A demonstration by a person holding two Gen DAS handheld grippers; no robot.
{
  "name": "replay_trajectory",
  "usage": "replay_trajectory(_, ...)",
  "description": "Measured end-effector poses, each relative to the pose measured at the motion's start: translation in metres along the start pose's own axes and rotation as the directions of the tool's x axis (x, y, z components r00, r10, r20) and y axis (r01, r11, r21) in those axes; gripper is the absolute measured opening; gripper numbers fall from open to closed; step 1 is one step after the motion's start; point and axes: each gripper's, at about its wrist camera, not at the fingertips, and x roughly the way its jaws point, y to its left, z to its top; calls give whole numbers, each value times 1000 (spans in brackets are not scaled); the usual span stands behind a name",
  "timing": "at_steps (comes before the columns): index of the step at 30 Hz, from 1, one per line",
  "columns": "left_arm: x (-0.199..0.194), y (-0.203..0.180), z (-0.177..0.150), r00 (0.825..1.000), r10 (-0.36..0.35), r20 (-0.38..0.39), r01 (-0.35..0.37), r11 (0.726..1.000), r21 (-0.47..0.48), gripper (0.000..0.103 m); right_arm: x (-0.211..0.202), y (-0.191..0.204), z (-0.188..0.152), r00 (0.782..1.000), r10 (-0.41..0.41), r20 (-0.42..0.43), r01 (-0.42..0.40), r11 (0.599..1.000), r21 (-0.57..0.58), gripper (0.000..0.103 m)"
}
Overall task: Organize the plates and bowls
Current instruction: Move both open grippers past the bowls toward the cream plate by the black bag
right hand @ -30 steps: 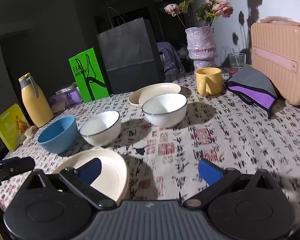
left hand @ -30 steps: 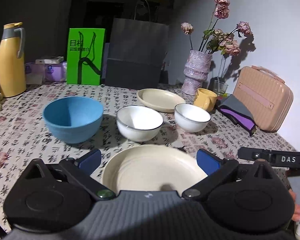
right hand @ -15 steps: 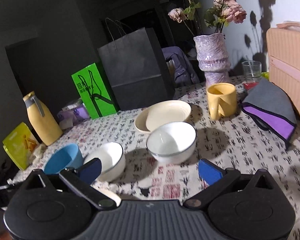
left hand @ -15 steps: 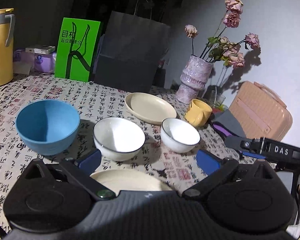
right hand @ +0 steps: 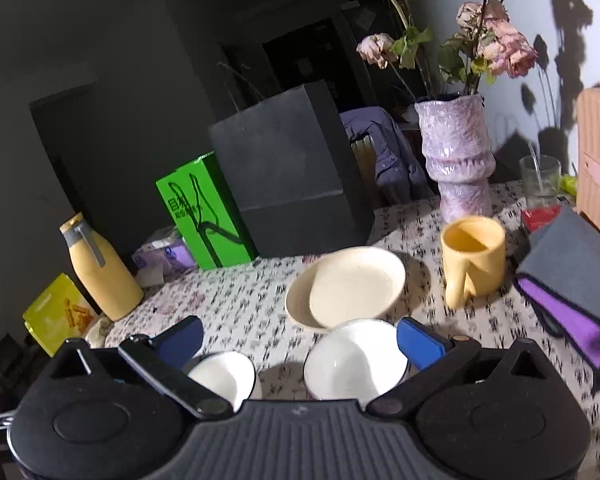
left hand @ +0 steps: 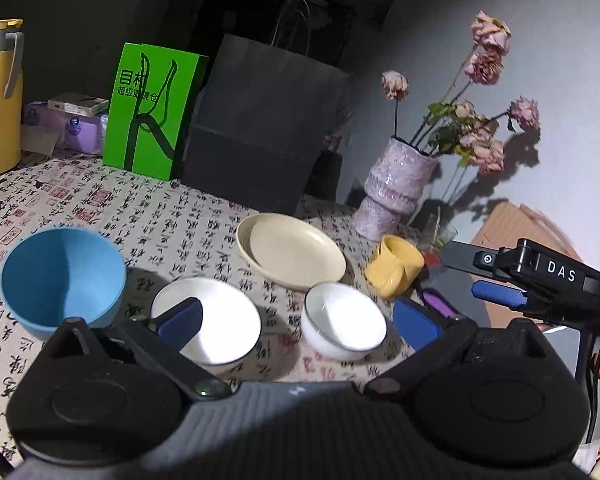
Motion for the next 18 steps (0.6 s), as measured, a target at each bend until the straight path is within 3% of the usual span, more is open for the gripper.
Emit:
replay_trajectory(8,25,-14,30,999,35,-3,-35,997,-69,103,31,-9,45,1000,-6,-29,4,999,-50,103)
replay_trajectory(18,73,-8,62,989,144,-23,-146,976,-161,103,102,-13,84,994,-24,-106,10,992,-127,103)
